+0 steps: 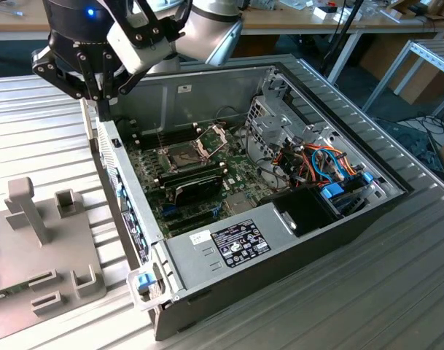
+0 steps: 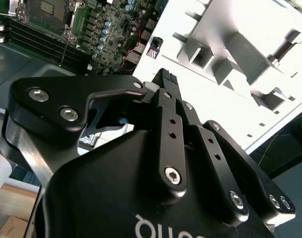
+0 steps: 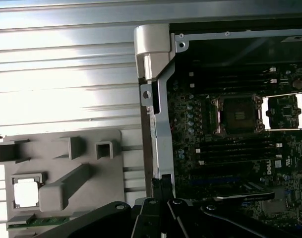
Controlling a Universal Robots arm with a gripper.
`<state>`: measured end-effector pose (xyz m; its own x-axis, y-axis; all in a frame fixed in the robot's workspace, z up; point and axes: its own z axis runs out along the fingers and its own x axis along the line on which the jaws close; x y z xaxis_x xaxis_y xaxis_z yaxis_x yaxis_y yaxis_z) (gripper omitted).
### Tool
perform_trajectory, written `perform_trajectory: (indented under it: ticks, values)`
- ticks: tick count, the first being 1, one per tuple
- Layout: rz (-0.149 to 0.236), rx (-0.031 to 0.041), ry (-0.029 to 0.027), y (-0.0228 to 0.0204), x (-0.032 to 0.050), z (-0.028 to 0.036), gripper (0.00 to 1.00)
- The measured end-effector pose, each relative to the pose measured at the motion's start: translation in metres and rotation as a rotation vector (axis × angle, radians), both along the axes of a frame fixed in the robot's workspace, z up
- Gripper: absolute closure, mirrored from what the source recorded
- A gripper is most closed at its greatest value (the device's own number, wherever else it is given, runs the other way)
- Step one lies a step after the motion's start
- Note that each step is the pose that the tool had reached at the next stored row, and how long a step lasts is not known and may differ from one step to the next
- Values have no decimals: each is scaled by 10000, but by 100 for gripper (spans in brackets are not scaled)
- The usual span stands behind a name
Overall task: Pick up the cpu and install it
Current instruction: 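Reach for the cpu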
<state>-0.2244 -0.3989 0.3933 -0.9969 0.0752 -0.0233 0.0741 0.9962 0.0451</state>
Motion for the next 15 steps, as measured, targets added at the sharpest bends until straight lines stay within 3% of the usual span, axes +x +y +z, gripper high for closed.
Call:
perform_trajectory:
  ticks: [15]
  values:
    - [0, 0, 0, 0, -113, 0, 89]
